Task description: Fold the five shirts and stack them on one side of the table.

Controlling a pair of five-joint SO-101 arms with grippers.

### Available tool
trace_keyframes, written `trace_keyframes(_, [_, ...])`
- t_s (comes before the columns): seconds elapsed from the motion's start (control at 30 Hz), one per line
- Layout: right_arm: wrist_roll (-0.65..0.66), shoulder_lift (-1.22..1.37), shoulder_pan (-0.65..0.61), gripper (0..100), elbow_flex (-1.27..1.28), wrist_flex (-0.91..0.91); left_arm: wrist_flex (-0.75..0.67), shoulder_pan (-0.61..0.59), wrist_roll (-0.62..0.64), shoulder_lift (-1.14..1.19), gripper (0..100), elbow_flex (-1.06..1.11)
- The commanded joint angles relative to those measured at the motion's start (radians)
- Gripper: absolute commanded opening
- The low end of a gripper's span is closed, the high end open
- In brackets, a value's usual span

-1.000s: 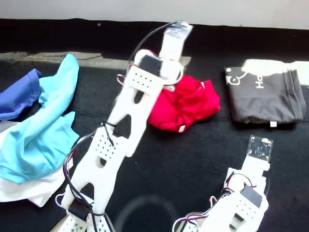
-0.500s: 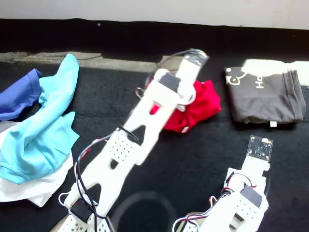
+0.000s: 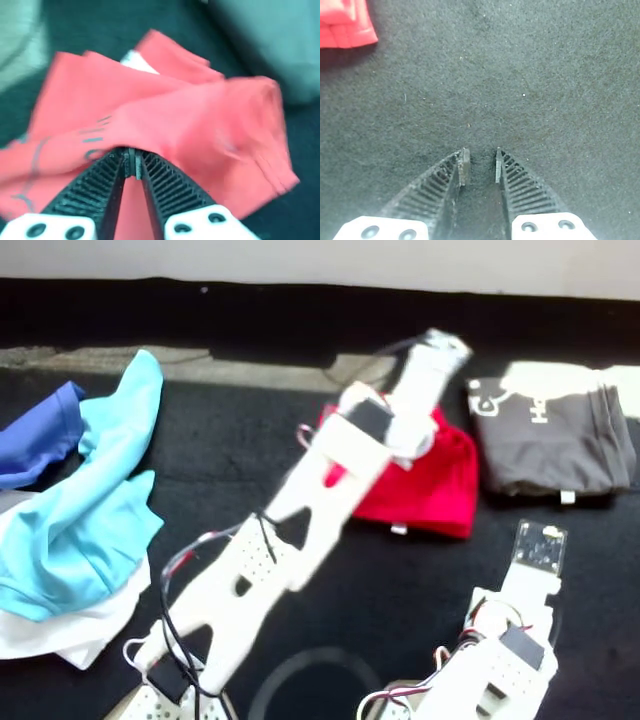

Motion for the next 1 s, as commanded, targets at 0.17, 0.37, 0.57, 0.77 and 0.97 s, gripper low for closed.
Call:
trace_keyframes(0.17, [0.008,0.002,0.001,9.5,0.028,-0.010,-0.189,-0.124,-0.005,0.074,1,-0.025])
trace_keyframes(0.37, [0.008,0.002,0.001,9.5,0.022,-0.005,-0.233,-0.163,-0.005,0.073,1,-0.025])
trace_keyframes(0.57, [0.000,0.010,-0.074,9.5,-0.292,0.216,-0.103,-0.232,0.058,0.039,1,-0.111])
trace_keyframes(0.77, [-0.120,0.016,-0.348,9.5,-0.506,0.292,0.058,-0.251,0.055,0.033,1,-0.133])
trace_keyframes(0.97, [-0.160,0.305,-0.602,9.4,-0.673,0.248,0.325,-0.294,0.055,-0.058,1,-0.133])
